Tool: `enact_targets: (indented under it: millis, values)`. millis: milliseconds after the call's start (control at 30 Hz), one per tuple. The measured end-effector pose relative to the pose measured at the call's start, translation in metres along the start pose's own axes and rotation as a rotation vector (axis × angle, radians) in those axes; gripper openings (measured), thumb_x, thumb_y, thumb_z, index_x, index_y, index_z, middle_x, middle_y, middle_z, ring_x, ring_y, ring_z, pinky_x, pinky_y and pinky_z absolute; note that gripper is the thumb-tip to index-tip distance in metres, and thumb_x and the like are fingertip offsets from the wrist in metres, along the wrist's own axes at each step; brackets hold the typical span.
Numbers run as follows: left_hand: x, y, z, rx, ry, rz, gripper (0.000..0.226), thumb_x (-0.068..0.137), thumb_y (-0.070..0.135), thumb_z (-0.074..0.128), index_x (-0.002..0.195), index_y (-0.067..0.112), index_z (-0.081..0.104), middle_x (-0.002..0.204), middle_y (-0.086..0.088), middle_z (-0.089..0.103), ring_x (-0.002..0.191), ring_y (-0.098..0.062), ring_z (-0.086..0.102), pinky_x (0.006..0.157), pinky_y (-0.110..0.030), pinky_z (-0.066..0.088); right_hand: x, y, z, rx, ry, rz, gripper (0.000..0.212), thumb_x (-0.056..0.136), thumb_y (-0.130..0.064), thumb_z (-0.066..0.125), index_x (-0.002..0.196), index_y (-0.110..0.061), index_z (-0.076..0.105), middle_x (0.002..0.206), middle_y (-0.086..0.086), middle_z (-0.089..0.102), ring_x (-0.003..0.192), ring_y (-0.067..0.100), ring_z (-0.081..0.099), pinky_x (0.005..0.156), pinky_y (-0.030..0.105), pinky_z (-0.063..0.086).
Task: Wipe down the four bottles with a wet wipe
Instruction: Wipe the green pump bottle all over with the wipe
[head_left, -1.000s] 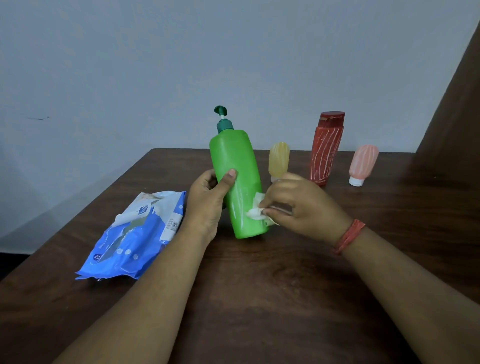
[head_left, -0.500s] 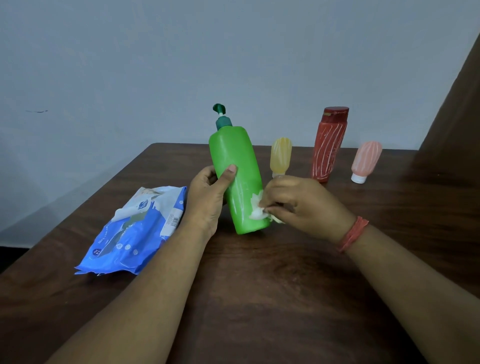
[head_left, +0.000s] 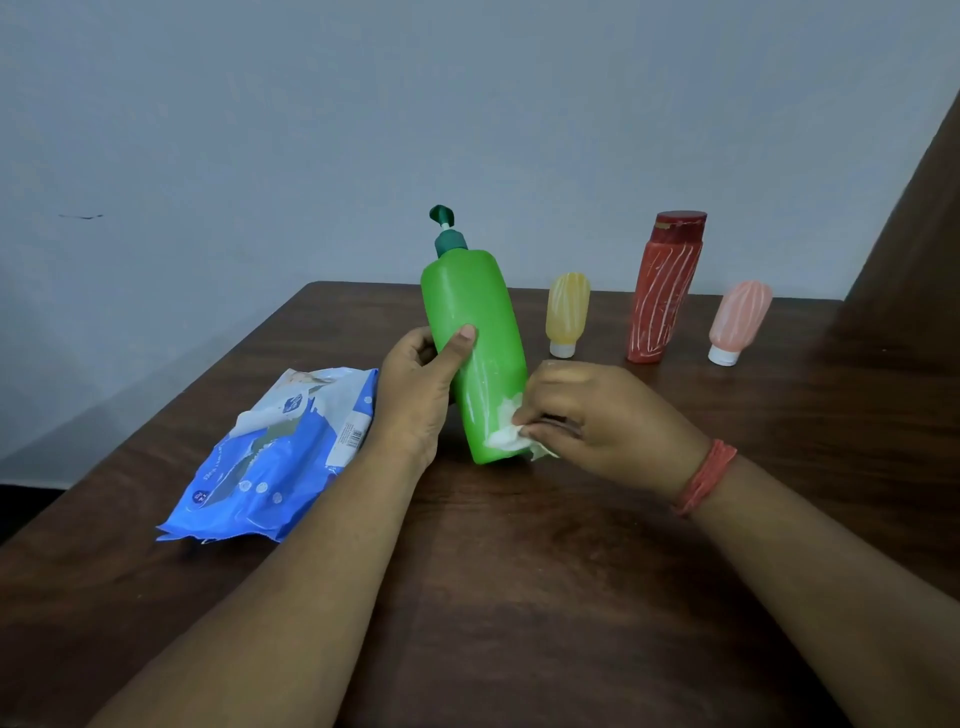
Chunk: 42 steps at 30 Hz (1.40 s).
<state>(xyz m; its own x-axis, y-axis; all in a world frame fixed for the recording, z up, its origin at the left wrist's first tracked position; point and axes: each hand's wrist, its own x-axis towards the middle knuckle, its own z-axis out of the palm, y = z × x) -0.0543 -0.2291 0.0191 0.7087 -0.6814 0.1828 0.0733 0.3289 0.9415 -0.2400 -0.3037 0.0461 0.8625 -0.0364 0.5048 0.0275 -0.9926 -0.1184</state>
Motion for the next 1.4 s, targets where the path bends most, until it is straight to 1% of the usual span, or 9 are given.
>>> enact_targets:
  millis: [167, 300, 433, 567, 700, 833, 1133, 1267, 1400]
  values:
    - [-0.001, 0.002, 0.001, 0.014, 0.009, 0.025, 0.017, 0.088, 0.022, 0.076, 0.100, 0.013, 0.068, 0.094, -0.003, 0.076, 0.086, -0.018, 0.073, 0.078, -0.039, 0.061, -0.002, 0.009, -0.003, -0.058, 0.083, 0.069, 0.009, 0.092, -0.020, 0.068, 0.096, -0.015, 0.074, 0.093, -0.003, 0.066, 0.088, 0.015, 0.064, 0.078, 0.043, 0.055]
    - [-0.005, 0.007, 0.005, 0.067, -0.040, 0.095, 0.016, 0.088, 0.021, 0.075, 0.099, 0.013, 0.066, 0.089, 0.000, 0.074, 0.081, -0.012, 0.071, 0.071, -0.030, 0.057, 0.001, -0.002, 0.002, -0.116, 0.071, -0.024, 0.021, 0.096, -0.027, 0.059, 0.097, -0.013, 0.074, 0.093, -0.001, 0.066, 0.088, 0.017, 0.062, 0.075, 0.037, 0.054]
    - [-0.006, 0.010, 0.009, 0.132, -0.098, 0.169, 0.015, 0.087, 0.021, 0.077, 0.096, 0.015, 0.066, 0.091, 0.000, 0.074, 0.085, -0.013, 0.070, 0.074, -0.027, 0.058, 0.004, 0.000, -0.001, -0.166, 0.285, 0.120, 0.010, 0.092, -0.016, 0.068, 0.097, -0.010, 0.074, 0.093, 0.002, 0.065, 0.088, 0.021, 0.060, 0.077, 0.039, 0.053]
    - [-0.007, 0.010, 0.008, 0.161, -0.099, 0.187, 0.015, 0.087, 0.023, 0.077, 0.096, 0.017, 0.066, 0.094, -0.001, 0.074, 0.090, -0.015, 0.070, 0.077, -0.030, 0.059, 0.003, -0.007, 0.007, -0.195, 0.112, -0.055, 0.013, 0.095, -0.020, 0.065, 0.098, -0.012, 0.074, 0.097, 0.001, 0.065, 0.088, 0.023, 0.058, 0.074, 0.042, 0.052]
    - [-0.005, 0.009, 0.007, 0.142, -0.101, 0.171, 0.015, 0.087, 0.023, 0.077, 0.095, 0.017, 0.066, 0.091, 0.001, 0.074, 0.087, -0.015, 0.070, 0.077, -0.032, 0.059, 0.004, -0.003, -0.001, -0.176, 0.230, 0.092, 0.009, 0.093, -0.018, 0.068, 0.097, -0.012, 0.074, 0.096, 0.002, 0.064, 0.090, 0.022, 0.059, 0.076, 0.041, 0.053]
    - [-0.005, 0.008, 0.005, 0.124, -0.067, 0.126, 0.016, 0.088, 0.025, 0.077, 0.096, 0.016, 0.065, 0.090, 0.001, 0.073, 0.083, -0.012, 0.070, 0.073, -0.033, 0.057, 0.001, -0.008, -0.003, -0.104, -0.050, -0.083, 0.017, 0.094, -0.025, 0.062, 0.092, -0.011, 0.073, 0.091, 0.001, 0.062, 0.082, 0.019, 0.062, 0.068, 0.039, 0.053]
    - [-0.001, 0.007, 0.004, 0.106, -0.017, 0.071, 0.018, 0.087, 0.025, 0.077, 0.098, 0.016, 0.065, 0.091, -0.001, 0.074, 0.084, -0.016, 0.070, 0.075, -0.039, 0.059, 0.002, -0.015, 0.005, -0.168, -0.053, -0.156, 0.009, 0.093, -0.019, 0.067, 0.095, -0.012, 0.073, 0.091, 0.003, 0.061, 0.083, 0.021, 0.060, 0.068, 0.038, 0.053]
    - [0.000, 0.007, 0.003, 0.094, 0.008, 0.060, 0.020, 0.086, 0.026, 0.079, 0.099, 0.017, 0.065, 0.099, -0.005, 0.075, 0.092, -0.022, 0.072, 0.083, -0.047, 0.061, -0.002, -0.001, -0.006, -0.124, 0.059, -0.012, 0.009, 0.093, -0.019, 0.067, 0.095, -0.013, 0.073, 0.091, 0.000, 0.063, 0.085, 0.018, 0.060, 0.071, 0.039, 0.053]
    - [-0.002, 0.010, 0.006, 0.125, 0.022, 0.084, 0.020, 0.086, 0.024, 0.078, 0.096, 0.016, 0.063, 0.094, -0.006, 0.073, 0.085, -0.019, 0.070, 0.078, -0.044, 0.059, 0.003, -0.022, 0.010, -0.245, 0.010, -0.112, 0.015, 0.096, -0.022, 0.062, 0.092, -0.013, 0.072, 0.087, 0.002, 0.060, 0.080, 0.024, 0.058, 0.067, 0.040, 0.050]
